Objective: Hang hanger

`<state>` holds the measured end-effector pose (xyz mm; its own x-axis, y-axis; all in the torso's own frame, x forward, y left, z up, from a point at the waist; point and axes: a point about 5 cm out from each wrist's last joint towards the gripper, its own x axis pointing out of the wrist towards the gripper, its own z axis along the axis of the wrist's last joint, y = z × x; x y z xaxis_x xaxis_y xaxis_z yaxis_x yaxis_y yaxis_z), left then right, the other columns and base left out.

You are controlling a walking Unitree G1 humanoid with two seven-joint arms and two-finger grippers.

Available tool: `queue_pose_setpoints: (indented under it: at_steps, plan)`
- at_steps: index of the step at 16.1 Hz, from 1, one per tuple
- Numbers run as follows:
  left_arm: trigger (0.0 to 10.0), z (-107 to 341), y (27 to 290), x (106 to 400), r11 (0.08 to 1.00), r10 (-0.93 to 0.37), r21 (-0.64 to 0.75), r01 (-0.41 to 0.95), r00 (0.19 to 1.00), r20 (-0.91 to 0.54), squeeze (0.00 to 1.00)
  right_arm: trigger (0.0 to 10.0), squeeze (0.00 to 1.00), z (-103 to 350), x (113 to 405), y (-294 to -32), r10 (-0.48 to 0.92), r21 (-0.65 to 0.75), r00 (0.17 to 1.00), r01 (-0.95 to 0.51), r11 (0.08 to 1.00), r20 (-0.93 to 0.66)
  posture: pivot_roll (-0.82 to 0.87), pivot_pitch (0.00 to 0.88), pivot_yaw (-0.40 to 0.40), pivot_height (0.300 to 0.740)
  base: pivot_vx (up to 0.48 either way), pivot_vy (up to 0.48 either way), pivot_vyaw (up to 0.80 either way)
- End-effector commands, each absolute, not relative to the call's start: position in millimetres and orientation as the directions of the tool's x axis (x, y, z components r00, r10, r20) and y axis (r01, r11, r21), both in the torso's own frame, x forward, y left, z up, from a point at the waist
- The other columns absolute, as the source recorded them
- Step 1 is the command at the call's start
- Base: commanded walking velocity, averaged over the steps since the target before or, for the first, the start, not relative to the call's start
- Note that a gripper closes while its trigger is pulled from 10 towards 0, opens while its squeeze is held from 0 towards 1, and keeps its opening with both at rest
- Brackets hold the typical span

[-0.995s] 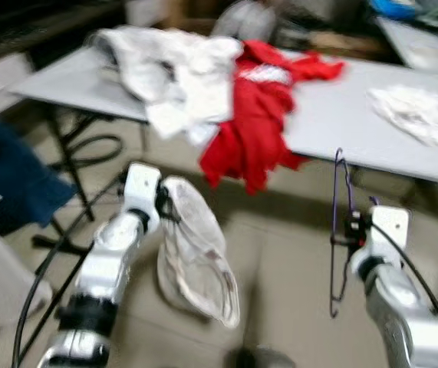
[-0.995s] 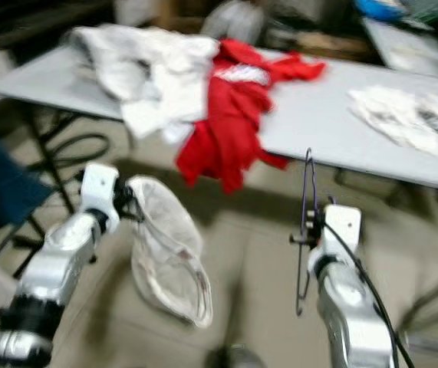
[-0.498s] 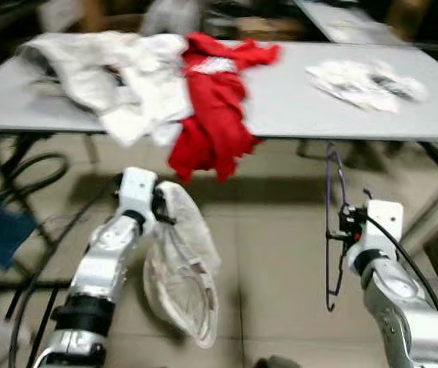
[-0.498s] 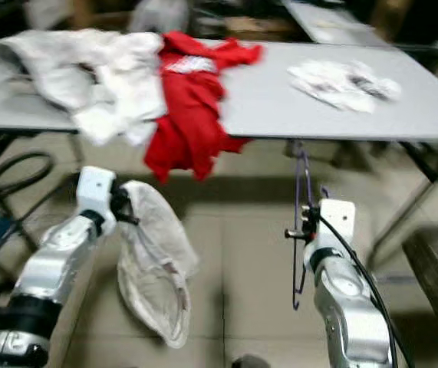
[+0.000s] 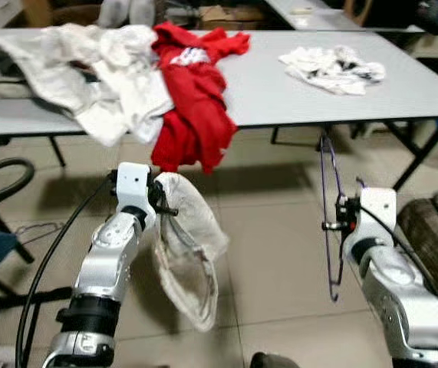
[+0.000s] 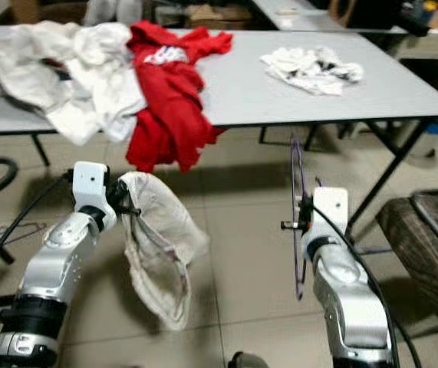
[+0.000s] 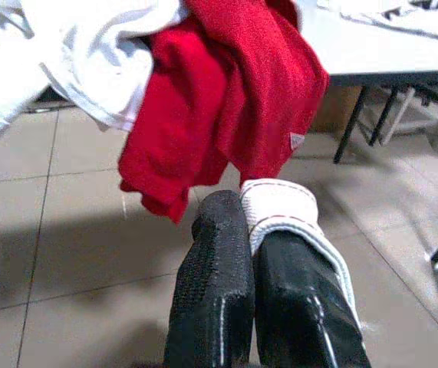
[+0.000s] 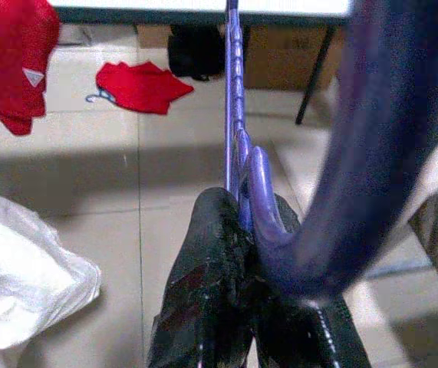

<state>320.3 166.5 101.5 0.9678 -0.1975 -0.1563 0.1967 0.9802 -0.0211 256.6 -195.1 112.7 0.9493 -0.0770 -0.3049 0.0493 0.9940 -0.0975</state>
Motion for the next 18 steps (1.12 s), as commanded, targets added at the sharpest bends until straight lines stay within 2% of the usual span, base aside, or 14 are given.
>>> queue_pose_setpoints:
  at_steps: [1,3,6,9,11,13,18]
  plan:
    - [10.0,125,165,326,0.977,-0.214,-0.017,0.214,0.975,-0.051,0.00,10.0,0.00,123,256,-195,-0.066,-0.125,0.965,0.035,0.991,-0.253,0.01,0.000,-0.017,0.740,0.000,0.000,0.00]
    - [10.0,136,169,326,0.978,-0.207,-0.020,0.207,0.978,-0.011,0.00,10.0,0.00,154,263,-189,0.044,-0.027,0.995,-0.047,0.999,-0.086,0.01,0.000,-0.025,0.740,0.274,0.000,0.00]
    - [10.0,154,158,331,0.965,-0.261,-0.001,0.261,0.965,0.037,0.00,10.0,0.00,180,270,-189,0.105,-0.095,0.994,-0.104,0.990,0.012,0.01,0.000,-0.010,0.740,0.320,0.000,0.00]
    - [10.0,173,155,333,0.957,-0.291,0.011,0.291,0.952,0.092,0.00,10.0,0.00,183,265,-194,0.090,-0.067,0.995,-0.087,0.994,0.036,0.02,0.000,-0.014,0.740,0.321,0.000,0.00]
    - [10.0,190,153,336,0.950,-0.309,0.010,0.311,0.942,0.132,0.00,10.0,0.00,182,264,-189,0.125,-0.099,0.992,-0.122,0.988,0.024,0.01,0.000,-0.003,0.740,0.322,0.000,0.00]
    - [10.0,196,150,337,0.943,-0.331,0.018,0.332,0.932,0.146,0.00,10.0,0.00,183,262,-188,0.136,-0.139,0.990,-0.133,0.981,0.018,0.01,0.000,-0.003,0.740,0.322,0.000,0.00]
    - [10.0,198,147,334,0.933,-0.357,0.001,0.361,0.922,0.149,0.00,10.0,0.00,181,258,-186,0.130,-0.114,0.991,-0.127,0.985,0.016,0.01,0.000,-0.006,0.740,0.333,0.000,0.00]
